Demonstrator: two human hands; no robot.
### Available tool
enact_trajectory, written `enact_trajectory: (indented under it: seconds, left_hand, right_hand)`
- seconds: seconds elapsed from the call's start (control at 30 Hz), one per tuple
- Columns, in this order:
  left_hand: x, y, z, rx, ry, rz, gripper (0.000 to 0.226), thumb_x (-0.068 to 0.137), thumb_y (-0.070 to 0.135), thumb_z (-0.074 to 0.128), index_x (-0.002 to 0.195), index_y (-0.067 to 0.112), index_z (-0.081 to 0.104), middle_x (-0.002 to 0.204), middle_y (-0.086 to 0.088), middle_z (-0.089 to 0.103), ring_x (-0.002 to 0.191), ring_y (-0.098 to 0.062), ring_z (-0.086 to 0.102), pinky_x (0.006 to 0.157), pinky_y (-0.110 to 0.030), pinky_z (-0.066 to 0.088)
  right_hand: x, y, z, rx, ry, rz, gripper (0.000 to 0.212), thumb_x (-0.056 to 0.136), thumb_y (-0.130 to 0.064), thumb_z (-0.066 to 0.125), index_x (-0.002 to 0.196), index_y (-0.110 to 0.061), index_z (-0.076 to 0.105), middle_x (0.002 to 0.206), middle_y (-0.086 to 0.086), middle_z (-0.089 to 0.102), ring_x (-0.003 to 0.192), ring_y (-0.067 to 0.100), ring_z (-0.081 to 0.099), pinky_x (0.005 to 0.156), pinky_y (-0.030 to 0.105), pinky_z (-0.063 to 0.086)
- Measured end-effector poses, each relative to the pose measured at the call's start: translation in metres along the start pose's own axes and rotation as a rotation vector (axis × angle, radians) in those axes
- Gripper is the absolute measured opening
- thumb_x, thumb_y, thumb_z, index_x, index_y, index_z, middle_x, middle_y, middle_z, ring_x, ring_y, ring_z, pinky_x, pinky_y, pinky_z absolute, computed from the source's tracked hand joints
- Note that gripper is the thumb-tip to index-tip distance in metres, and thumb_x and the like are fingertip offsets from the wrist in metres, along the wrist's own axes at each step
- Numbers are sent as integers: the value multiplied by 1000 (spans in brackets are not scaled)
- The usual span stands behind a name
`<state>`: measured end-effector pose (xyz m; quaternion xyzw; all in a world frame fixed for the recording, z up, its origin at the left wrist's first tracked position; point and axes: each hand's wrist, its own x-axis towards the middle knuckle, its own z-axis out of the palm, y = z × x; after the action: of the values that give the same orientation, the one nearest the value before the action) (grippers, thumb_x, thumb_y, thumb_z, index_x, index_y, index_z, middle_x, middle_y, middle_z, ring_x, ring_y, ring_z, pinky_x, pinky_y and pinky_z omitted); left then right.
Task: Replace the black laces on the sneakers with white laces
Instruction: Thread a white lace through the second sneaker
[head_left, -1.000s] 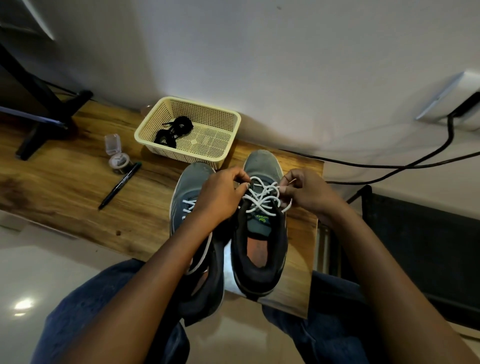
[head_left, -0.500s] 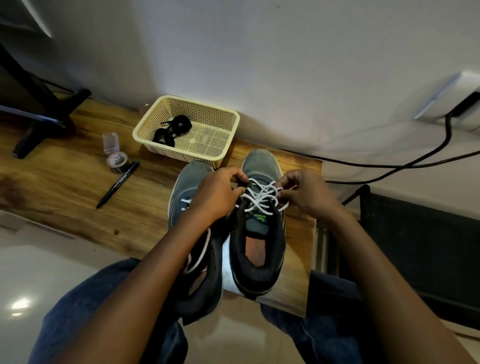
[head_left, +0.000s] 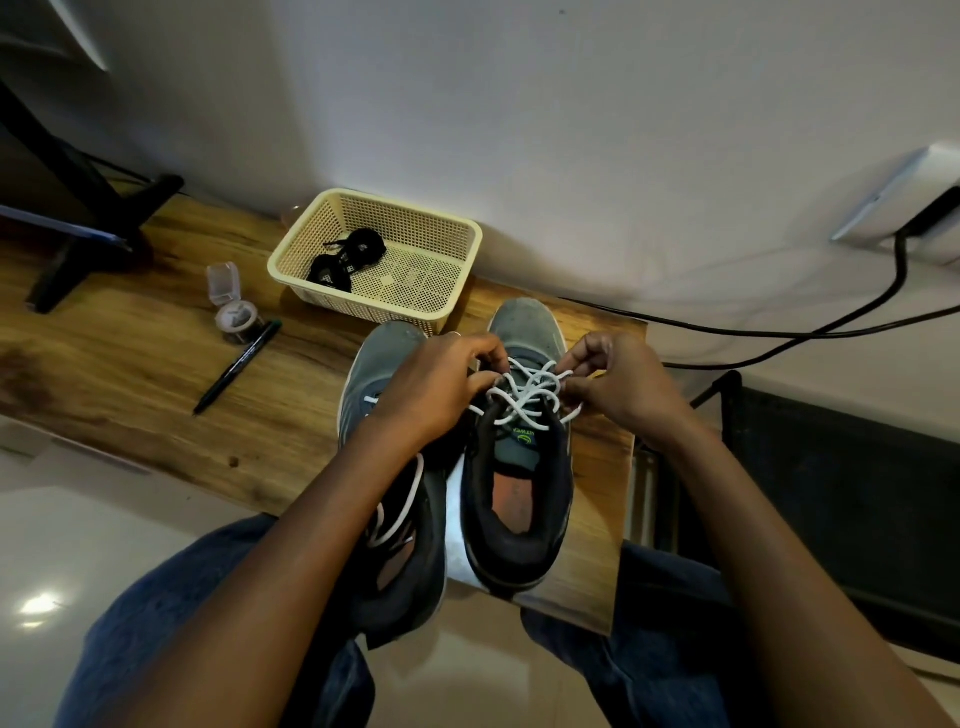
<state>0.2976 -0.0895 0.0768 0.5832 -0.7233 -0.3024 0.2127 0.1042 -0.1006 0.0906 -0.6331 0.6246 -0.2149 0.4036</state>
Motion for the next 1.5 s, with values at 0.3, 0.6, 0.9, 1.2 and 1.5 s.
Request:
enact_trajectory:
  seconds: [0.3,0.6,0.9,1.2,1.5]
  left_hand:
    - [0,4,-1,-24,-66,6,11,92,12,52,93,20,44,87,1,61,82,-21,62,72,-40,50]
    - [3,0,1,-58,-37,-68,11,92,15,60,88,25,59,90,-2,67,84,-18,64,77,-37,52]
    - [2,1,0,-48,-35,-44,10,92,15,55,90,21,47,94,-6,66,85,-21,62,72,-36,48]
    - [4,0,-3,-167,-72,-104,12,94,18,57,101,20,48,106,-2,66,100,-14,61,87,-32,48]
    - [3,-3,-13,-122,-154,-116,19,88,14,67,78,30,64,86,8,68,84,-7,63,79,-24,48]
  right_hand:
    - [4,9,2,-55,5,50,16,85,0,67,76,-12,63,60,-2,65,46,-3,61,48,11,48]
    - [4,9,2,-72,-20,42,20,87,0,65,73,-14,59,60,-3,65,45,-4,59,46,11,46]
    - [2,6,3,-43,-28,83,12,91,1,57,83,-8,59,66,4,65,43,-3,59,43,11,45]
    - [-4,2,-3,128,27,166,17,89,2,61,93,-11,50,73,8,64,51,10,62,45,18,50]
    - [-19,3,-8,262,-154,201,4,82,4,69,84,0,68,77,14,69,65,17,65,61,22,57]
